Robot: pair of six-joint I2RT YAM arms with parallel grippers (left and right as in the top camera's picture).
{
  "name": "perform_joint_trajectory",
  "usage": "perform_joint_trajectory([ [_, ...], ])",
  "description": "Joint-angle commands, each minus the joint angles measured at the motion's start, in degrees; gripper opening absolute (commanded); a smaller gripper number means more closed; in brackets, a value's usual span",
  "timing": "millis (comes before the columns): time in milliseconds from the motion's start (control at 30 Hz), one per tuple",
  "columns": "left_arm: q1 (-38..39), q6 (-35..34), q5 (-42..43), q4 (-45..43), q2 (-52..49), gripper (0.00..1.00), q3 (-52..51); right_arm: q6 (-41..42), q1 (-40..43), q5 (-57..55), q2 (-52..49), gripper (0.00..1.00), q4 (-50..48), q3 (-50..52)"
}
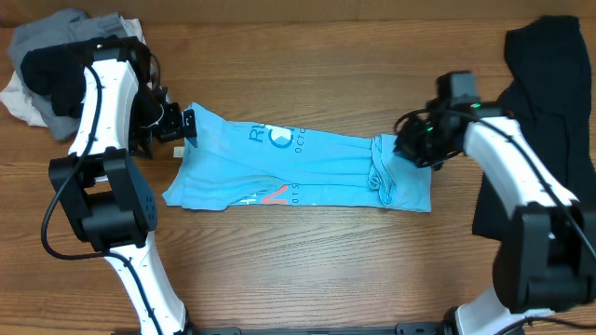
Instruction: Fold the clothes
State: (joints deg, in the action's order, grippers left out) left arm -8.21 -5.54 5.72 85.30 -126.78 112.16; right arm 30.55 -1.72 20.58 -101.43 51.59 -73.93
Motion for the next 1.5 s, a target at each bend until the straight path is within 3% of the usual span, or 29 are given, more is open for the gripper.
perform_joint_trajectory([
  [0,0.4,1.3,-0.3,0.0,0.2,1.0,0.9,-4.2,2.2,-5.0,4.0,0.1,2.7,-2.8],
  [200,0.4,1.3,-0.3,-0.1,0.2,1.0,0.9,-5.5,3.4,-11.5,2.6,0.09,6.7,0.2],
  [600,0.4,1.3,-0.3,0.0,0.2,1.0,0.9,-1.7,-4.2,-2.6,-1.6,0.08,-5.8,11.5],
  [1167,0.4,1.3,-0.3,-0.1,0.2,1.0,0.9,1.2,-7.6,-2.0,-1.4,0.04,-4.0,11.5],
  [1367,0.4,1.3,-0.3,-0.1,0.2,1.0,0.9,0.5,-7.5,-6.1,3.2,0.04,-0.6,7.3],
  [1433,0.4,1.3,-0.3,-0.1,0.2,1.0,0.9,0.5,-7.2,-11.8,5.7,0.13,1.7,5.3],
  [1467,0.4,1.3,-0.3,-0.1,0.2,1.0,0.9,0.5,-6.9,-14.4,7.0,0.22,2.9,4.5],
])
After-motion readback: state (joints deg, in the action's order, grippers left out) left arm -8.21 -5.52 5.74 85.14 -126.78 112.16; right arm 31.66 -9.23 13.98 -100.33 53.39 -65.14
